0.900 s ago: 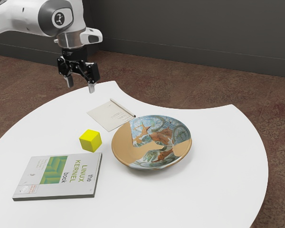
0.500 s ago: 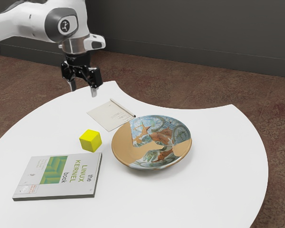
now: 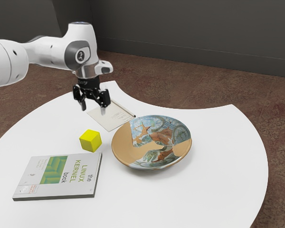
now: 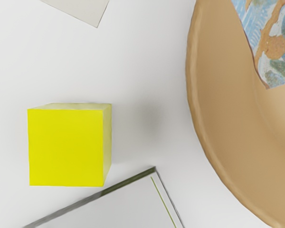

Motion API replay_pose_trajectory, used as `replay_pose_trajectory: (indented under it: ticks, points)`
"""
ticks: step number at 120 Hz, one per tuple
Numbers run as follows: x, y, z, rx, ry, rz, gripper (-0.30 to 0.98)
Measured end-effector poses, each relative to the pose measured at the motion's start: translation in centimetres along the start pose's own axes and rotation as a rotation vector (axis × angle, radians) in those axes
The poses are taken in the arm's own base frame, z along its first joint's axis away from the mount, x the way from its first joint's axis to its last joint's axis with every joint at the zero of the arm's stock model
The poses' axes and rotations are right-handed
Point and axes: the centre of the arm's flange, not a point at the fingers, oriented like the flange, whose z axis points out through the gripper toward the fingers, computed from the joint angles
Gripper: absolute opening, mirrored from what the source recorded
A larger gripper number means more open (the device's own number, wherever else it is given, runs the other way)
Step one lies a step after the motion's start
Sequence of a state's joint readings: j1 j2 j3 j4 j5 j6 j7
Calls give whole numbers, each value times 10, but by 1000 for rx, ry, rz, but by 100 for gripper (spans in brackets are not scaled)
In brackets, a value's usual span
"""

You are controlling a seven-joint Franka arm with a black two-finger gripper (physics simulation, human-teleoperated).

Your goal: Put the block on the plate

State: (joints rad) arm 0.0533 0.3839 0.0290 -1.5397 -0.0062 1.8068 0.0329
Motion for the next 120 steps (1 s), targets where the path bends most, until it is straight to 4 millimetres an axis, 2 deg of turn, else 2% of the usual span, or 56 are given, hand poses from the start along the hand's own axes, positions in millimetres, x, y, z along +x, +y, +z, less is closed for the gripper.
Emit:
replay_pose_trajectory:
  ticks: [14, 26, 43, 69, 83, 100, 120]
  points:
    - [8, -30, 18, -7, 4, -43, 69]
    - [10, -55, 23, -13, 14, -70, 69]
    - [10, -75, 30, -17, 20, -70, 69]
    - [15, -80, 44, -15, 21, -5, 69]
    - [18, -81, 63, -24, 4, 27, 69]
    - [-12, -86, 98, -37, -41, 47, 69]
    - [-12, -84, 98, -31, 32, 76, 69]
